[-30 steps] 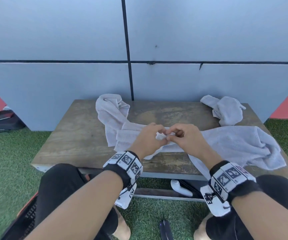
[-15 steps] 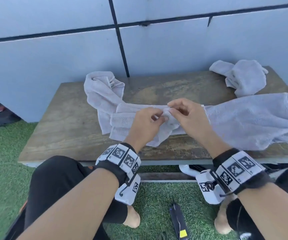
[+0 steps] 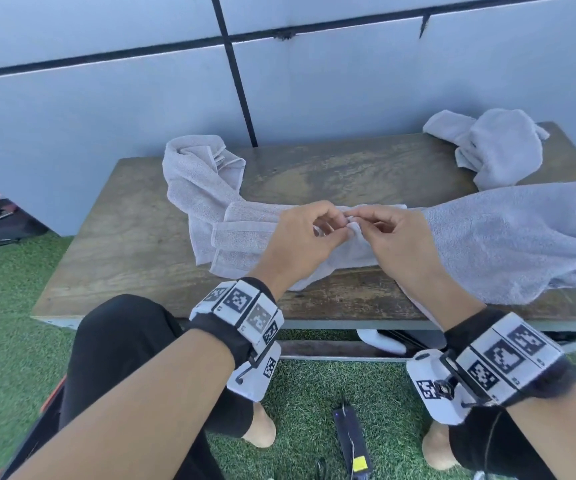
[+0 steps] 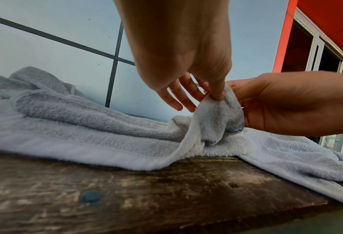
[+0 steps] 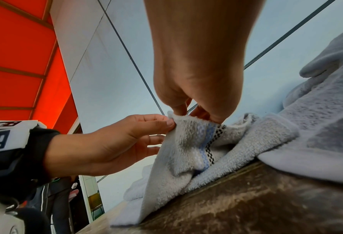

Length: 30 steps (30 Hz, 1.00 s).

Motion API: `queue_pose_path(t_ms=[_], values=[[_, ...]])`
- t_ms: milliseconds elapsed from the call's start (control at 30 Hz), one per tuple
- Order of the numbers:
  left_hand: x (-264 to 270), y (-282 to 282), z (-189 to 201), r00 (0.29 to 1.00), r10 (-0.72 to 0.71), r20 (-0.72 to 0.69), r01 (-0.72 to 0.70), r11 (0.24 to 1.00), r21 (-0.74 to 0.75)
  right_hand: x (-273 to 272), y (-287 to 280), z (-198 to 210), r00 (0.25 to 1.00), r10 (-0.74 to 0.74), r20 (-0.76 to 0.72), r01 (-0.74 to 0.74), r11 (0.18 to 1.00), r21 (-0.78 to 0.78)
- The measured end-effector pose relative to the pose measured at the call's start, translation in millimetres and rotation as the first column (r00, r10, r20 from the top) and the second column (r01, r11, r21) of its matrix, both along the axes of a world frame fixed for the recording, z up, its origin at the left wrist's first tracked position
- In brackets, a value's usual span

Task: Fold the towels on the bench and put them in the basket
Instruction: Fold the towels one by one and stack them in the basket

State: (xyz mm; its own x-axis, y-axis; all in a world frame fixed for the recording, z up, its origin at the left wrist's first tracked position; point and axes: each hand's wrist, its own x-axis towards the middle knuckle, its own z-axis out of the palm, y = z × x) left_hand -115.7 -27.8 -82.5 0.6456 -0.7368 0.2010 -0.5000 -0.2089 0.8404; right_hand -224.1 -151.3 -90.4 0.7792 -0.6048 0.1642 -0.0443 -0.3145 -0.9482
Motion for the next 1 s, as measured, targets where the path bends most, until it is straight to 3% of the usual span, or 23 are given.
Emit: queue_pose_path(t_ms=[200,467,667,1000], values=[[8.4,3.0,6.9,0.996,0.078,-0.034,-0.08,0.996,-0.042,12.0,-2.1,3.6,0.999,0.032,-0.006,-0.032,0.999,-0.039],[18.1,9.9,14.8,0.993,0.115,-0.037,-0.116,0.992,-0.043,21.4,0.5,14.8,0.997,0.046,0.059,-0.048,0.998,0.031],[21.0,10.1,15.9,0.987,0.155,0.032,-0.155,0.988,-0.028,24.6,-0.4,13.6,0.998,0.049,0.045,-0.049,0.999,-0.003],[24.7,7.7,19.9,0.993,0.113,-0.021,-0.114,0.992,-0.048,24.0,0.4,12.1,0.991,0.054,0.118,-0.062,0.996,0.066]])
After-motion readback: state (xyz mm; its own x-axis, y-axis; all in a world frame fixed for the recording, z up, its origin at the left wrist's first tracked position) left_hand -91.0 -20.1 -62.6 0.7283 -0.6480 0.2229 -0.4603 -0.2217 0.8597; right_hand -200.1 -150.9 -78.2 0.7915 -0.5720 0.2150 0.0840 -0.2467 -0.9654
